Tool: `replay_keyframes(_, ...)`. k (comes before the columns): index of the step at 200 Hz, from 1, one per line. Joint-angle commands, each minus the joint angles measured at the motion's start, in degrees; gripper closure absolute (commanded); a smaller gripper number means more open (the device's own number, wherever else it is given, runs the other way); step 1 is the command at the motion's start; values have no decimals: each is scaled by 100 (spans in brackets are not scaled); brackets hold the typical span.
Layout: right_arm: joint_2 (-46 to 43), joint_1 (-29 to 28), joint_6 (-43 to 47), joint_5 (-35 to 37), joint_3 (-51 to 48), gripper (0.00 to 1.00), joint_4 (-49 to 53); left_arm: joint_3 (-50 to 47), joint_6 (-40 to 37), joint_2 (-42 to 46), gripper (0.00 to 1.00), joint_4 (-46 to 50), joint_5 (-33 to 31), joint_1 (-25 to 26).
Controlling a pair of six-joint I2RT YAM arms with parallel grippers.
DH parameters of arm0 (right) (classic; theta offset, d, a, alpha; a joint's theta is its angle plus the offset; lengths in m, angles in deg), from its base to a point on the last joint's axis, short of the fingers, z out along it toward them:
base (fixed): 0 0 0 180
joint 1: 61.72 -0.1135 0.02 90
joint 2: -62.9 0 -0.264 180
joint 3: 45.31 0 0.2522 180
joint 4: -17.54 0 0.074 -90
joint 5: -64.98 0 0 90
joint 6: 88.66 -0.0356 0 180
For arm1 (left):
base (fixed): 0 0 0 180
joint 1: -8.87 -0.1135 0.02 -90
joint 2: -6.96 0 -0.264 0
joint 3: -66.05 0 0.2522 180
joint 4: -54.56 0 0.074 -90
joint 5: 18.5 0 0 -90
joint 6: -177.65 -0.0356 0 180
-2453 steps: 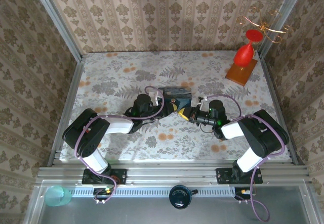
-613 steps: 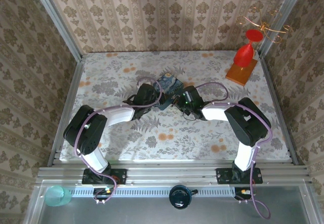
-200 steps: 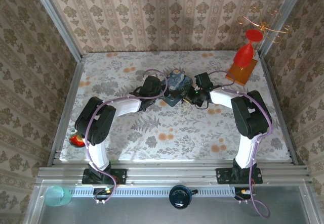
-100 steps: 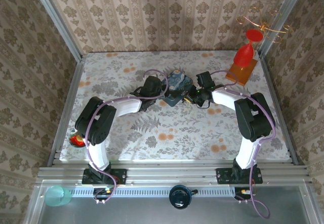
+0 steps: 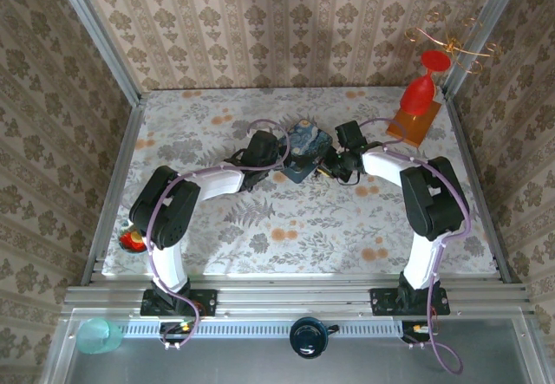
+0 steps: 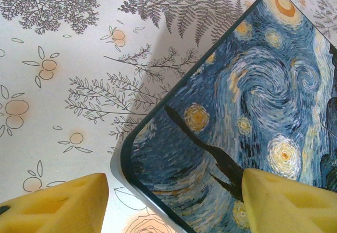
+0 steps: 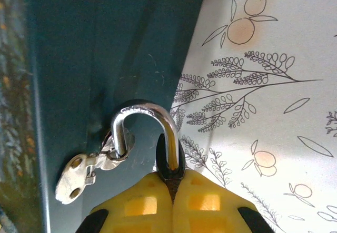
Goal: Unlock the padlock with the key
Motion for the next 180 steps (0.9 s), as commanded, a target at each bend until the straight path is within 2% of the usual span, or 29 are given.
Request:
replay_keyframes(1,286,128,-32,367,185,100,424,-129,-220,-339,33,1105,-278,10)
replay_keyframes(30,558,128,-11,313,359,100,409,-58,-263,-323,33,1172,-291,77)
replay_keyframes(68,503,24,336,158,834,100,724,60,-325,-350,33,1295,-295,163)
replay_keyframes(121,124,201,466,357,602,100,739,-30,-299,-244,33,1341,-435,204)
replay_keyframes(180,69,351,354,184,447,100,489,-45,-295,-219,32,1348,-476,195)
